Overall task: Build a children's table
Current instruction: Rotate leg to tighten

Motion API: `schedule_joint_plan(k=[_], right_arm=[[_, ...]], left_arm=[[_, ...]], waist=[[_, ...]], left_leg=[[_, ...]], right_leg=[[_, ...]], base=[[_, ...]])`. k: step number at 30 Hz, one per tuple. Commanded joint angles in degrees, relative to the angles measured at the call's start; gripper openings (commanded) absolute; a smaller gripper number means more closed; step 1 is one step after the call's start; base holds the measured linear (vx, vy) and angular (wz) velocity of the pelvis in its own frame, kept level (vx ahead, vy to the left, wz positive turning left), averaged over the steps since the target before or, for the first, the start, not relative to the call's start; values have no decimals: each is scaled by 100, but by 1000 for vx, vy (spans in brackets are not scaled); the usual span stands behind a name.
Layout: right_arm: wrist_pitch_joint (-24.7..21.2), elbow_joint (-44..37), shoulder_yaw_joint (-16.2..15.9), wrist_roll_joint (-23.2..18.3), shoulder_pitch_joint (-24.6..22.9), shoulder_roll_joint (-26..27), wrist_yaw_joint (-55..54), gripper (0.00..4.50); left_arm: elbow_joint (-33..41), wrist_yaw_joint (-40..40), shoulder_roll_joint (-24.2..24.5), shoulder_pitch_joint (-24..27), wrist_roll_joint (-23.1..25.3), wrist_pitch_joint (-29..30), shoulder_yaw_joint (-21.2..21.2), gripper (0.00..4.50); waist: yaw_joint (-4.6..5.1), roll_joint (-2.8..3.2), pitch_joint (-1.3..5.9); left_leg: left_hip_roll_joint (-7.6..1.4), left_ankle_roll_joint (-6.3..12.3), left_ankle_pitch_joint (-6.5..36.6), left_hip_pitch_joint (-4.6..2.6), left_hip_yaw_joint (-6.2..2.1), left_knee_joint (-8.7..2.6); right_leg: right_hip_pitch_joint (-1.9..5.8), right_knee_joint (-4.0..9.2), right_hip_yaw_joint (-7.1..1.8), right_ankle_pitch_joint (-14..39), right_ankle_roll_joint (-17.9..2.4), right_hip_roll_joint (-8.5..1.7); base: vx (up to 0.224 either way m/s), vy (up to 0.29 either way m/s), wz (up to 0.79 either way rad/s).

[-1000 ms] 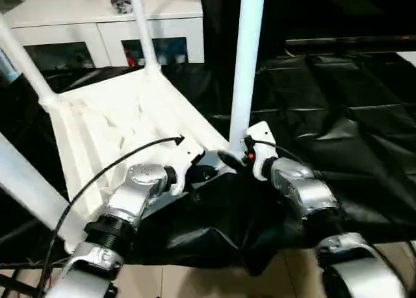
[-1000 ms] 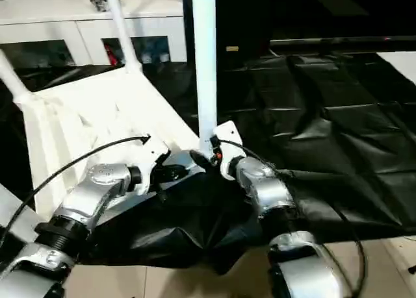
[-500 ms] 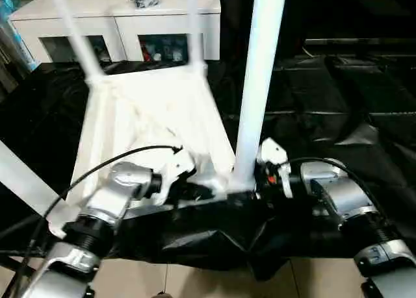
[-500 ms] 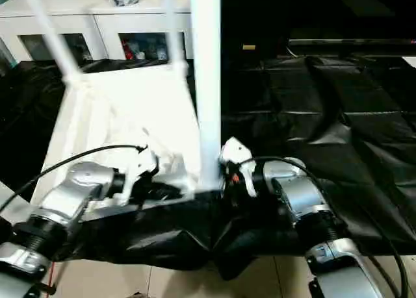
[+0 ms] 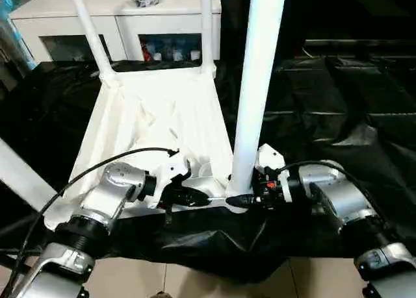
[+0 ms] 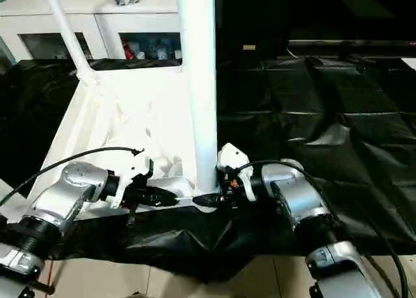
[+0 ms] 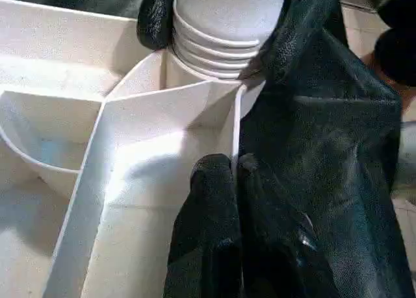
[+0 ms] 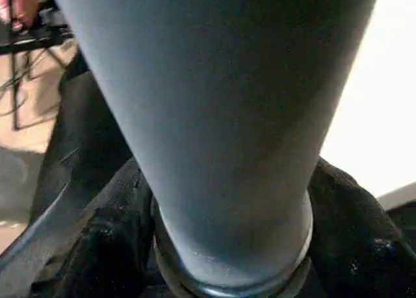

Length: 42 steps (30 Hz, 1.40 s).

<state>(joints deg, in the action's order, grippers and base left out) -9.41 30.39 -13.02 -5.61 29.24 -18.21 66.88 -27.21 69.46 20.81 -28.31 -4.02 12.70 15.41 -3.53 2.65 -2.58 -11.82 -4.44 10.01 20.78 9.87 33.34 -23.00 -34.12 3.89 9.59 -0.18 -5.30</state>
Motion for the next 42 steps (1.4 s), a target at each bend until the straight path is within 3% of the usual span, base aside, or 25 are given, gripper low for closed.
schedule_joint_plan(k=[1, 3, 6, 9, 11, 12, 14, 17, 19, 22, 25, 30, 32, 33, 39, 42], right_arm=[[-68, 237, -139, 82, 2, 545, -742, 279], [-194, 676, 226, 90, 152, 919, -1816, 278], [-185, 931, 342, 184, 228, 1189, -2544, 278], [-315, 1026, 451, 190, 277, 1498, -3088, 278], [-238, 1044, 418, 295, 291, 1638, -3250, 278], [-238, 1044, 418, 295, 291, 1638, -3250, 313], [-214, 1000, 432, 215, 306, 1724, -2994, 333], [-173, 851, 341, 157, 305, 1634, -2621, 357], [-86, 753, 243, 167, 288, 1537, -2411, 389], [87, 497, -6, 116, 214, 1183, -1575, 389], [218, 244, -215, 52, 131, 795, -677, 389], [48, -50, -402, -110, 39, 315, 499, 389], [-56, -125, -470, -146, 12, 215, 748, 366], [-95, -160, -507, -159, -1, 169, 857, 359], [-230, -313, -633, -144, -79, 57, 1222, 318], [-241, -305, -616, -152, -75, 73, 1219, 286]], left_arm=[[108, -682, -411, -58, 11, 137, -9, 0], [45, -1309, -715, -122, 97, 400, -104, 0], [-116, -1839, -1009, -217, 175, 508, -183, 0], [-198, -2139, -1269, -276, 187, 530, -205, 0], [-195, -2225, -1388, -291, 200, 536, -188, 0], [-195, -2225, -1388, -291, 200, 536, -188, 0], [-80, -2183, -1441, -252, 221, 583, -149, 0], [62, -1973, -1295, -183, 196, 585, -99, 0], [114, -1827, -1189, -152, 159, 575, -83, 0], [294, -1244, -852, -33, 68, 443, 18, 0], [383, -756, -517, 23, 33, 378, 92, 0], [442, -44, -176, 20, -53, 282, 155, 0], [454, 113, -114, 8, -87, 294, 170, 0], [474, 196, -79, 7, -116, 318, 181, 0], [420, 576, 56, -91, -188, 289, 208, 0], [386, 614, 55, -106, -178, 276, 205, 0]], waist=[[29, -11, 276], [158, -38, 258], [275, -7, 255], [350, -22, 263], [348, -17, 275], [354, -10, 279], [351, -36, 283], [335, -22, 293], [326, -13, 315], [304, -23, 338], [235, -28, 376], [69, -23, 398], [20, -15, 382], [-21, -12, 373], [-28, -35, 338], [-22, -42, 341]], left_leg=[[-88, 79, 1941, -41, -4, -435], [-47, -79, 2245, -55, -59, -444], [-20, -102, 2460, -52, -80, -431], [1, 15, 2524, -78, -68, -422], [7, 74, 2495, -75, -64, -414], [-1, 96, 2477, -62, -65, -419], [-7, 127, 2475, -59, -56, -423], [-24, 162, 2420, -46, -57, -436], [-38, 176, 2279, -24, -51, -443], [-53, 293, 1958, 13, -18, -434], [-66, 450, 1442, 24, 8, -400], [-100, 635, 866, 11, 44, -354], [-109, 635, 986, -3, 50, -358], [-115, 549, 1143, -33, 53, -369], [-112, 311, 1522, -33, 34, -410], [-106, 266, 1500, -20, 26, -410]], right_leg=[[216, 490, -182, 2475, -1060, -245], [210, 568, -141, 3216, -729, -257], [191, 626, -95, 3472, -549, -232], [150, 665, -95, 3334, -569, -201], [149, 665, -98, 3361, -551, -207], [151, 659, -103, 3326, -561, -210], [147, 657, -108, 3261, -575, -205], [160, 627, -124, 3089, -653, -214], [186, 593, -141, 2754, -759, -216], [225, 533, -168, 2131, -990, -215], [283, 453, -165, 1470, -1230, -212], [295, 336, -161, 628, -1550, -199], [283, 346, -164, 769, -1541, -205], [266, 367, -174, 966, -1510, -212], [256, 413, -193, 1681, -1297, -228], [260, 424, -197, 1789, -1215, -232]], base=[[0, 0, 0], [0, 0, 0], [0, 0, 0], [0, 0, 0], [0, 0, 0], [0, 0, 0], [0, 0, 0], [0, 0, 0], [0, 0, 0], [0, 0, 0], [0, 0, 0], [0, 0, 0], [0, 0, 0], [0, 0, 0], [0, 0, 0], [0, 0, 0]])
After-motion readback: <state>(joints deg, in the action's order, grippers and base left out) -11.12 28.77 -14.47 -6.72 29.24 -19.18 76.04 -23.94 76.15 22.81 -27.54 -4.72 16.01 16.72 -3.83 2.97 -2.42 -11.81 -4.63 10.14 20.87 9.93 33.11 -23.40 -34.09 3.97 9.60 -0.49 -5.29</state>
